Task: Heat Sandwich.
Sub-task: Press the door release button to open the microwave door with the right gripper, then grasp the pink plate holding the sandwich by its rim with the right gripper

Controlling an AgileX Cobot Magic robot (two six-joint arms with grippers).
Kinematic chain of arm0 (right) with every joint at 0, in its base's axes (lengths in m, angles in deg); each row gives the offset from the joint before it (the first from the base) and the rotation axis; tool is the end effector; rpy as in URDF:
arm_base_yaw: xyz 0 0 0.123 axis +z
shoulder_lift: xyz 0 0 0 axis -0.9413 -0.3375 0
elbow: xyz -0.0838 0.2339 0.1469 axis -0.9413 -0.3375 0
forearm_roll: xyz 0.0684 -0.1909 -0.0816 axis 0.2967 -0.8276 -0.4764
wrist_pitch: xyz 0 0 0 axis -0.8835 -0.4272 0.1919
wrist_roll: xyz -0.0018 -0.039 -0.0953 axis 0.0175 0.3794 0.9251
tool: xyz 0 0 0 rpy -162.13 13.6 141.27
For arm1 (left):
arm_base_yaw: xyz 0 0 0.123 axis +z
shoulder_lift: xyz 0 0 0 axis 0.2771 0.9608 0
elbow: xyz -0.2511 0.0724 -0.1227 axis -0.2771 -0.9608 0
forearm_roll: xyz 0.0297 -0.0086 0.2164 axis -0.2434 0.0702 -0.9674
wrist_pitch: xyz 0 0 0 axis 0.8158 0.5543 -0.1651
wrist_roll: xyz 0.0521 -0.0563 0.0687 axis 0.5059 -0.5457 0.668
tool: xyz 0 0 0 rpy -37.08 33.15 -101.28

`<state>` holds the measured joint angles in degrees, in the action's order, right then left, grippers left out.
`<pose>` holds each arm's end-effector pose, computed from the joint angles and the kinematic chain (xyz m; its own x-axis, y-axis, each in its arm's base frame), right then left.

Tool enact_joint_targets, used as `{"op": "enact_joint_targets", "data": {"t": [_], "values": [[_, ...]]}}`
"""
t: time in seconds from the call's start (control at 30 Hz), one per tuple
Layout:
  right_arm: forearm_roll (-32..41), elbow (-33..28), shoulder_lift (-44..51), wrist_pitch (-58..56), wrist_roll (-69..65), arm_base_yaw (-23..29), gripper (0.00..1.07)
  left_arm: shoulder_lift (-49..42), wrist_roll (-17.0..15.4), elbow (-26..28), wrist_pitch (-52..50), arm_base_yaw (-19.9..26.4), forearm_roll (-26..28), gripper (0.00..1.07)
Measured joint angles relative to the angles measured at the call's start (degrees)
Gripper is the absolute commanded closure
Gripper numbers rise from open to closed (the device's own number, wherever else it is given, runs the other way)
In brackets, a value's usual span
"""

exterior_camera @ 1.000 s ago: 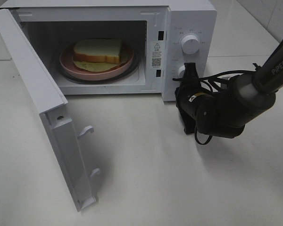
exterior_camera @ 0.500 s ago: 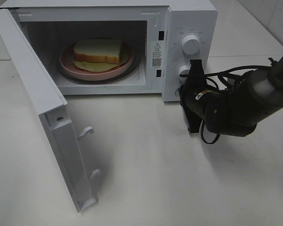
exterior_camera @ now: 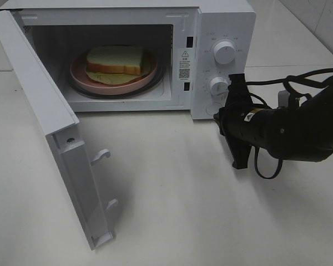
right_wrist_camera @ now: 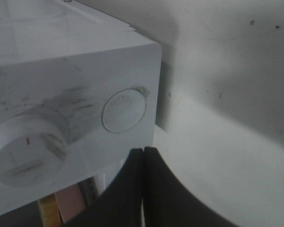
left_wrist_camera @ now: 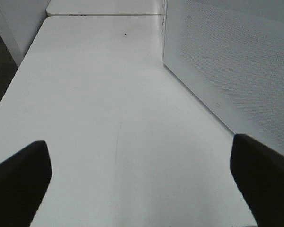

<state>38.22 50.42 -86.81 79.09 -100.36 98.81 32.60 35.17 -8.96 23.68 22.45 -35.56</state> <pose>0.3061 0.1356 0.1435 -0.1817 0.9832 0.0162 0.4772 0.0738 0.8757 -0.0263 -0.0110 0.2568 -0.4364 -0.0013 -0.8998 -0.0214 0.9997 0.0089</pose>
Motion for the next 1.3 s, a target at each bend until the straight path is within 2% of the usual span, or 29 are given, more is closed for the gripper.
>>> {"op": "enact_joint_targets", "data": {"t": [0.23, 0.33, 0.37, 0.47, 0.53, 0.57, 0.63, 0.83, 0.97, 1.13, 1.3], "values": [[-6.3, -2.1, 5.9, -5.8, 0.0, 0.0, 1.07, 0.0, 0.0, 0.0, 0.0, 0.0, 0.0, 0.1], [-13.8, -2.1, 9.6, -13.1, 0.1, 0.0, 1.06, 0.0, 0.0, 0.0, 0.0, 0.0, 0.0, 0.1], [-13.8, -2.1, 9.6, -13.1, 0.1, 0.0, 1.06, 0.0, 0.0, 0.0, 0.0, 0.0, 0.0, 0.1], [-16.8, -2.2, 13.9, -24.6, 4.2, 0.0, 1.05, 0.0, 0.0, 0.0, 0.0, 0.0, 0.0, 0.1], [-17.0, -2.2, 14.7, -27.4, 6.0, 0.0, 1.05, 0.0, 0.0, 0.0, 0.0, 0.0, 0.0, 0.1], [-17.2, -2.2, 16.4, -33.6, 11.6, 0.0, 1.04, 0.0, 0.0, 0.0, 0.0, 0.0, 0.0, 0.1], [-17.2, -2.2, 18.3, -38.7, 18.3, 0.0, 1.04, 0.0, 0.0, 0.0, 0.0, 0.0, 0.0, 0.1], [-17.2, -2.2, 22.5, -47.2, 34.4, 0.0, 1.03, 0.0, 0.0, 0.0, 0.0, 0.0, 0.0, 0.1], [-17.2, -2.2, 27.5, -53.0, 54.0, 0.0, 1.02, 0.0, 0.0, 0.0, 0.0, 0.0, 0.0, 0.1], [-17.2, -2.1, 29.6, -55.3, 61.9, 0.0, 1.0, 0.0, 0.0, 0.0, 0.0, 0.0, 0.0, 0.1], [-17.4, 0.2, 32.1, -62.6, 71.2, 0.0, 0.96, 0.0, 0.0, 0.0, 0.0, 0.0, 0.0, 0.1]]}}
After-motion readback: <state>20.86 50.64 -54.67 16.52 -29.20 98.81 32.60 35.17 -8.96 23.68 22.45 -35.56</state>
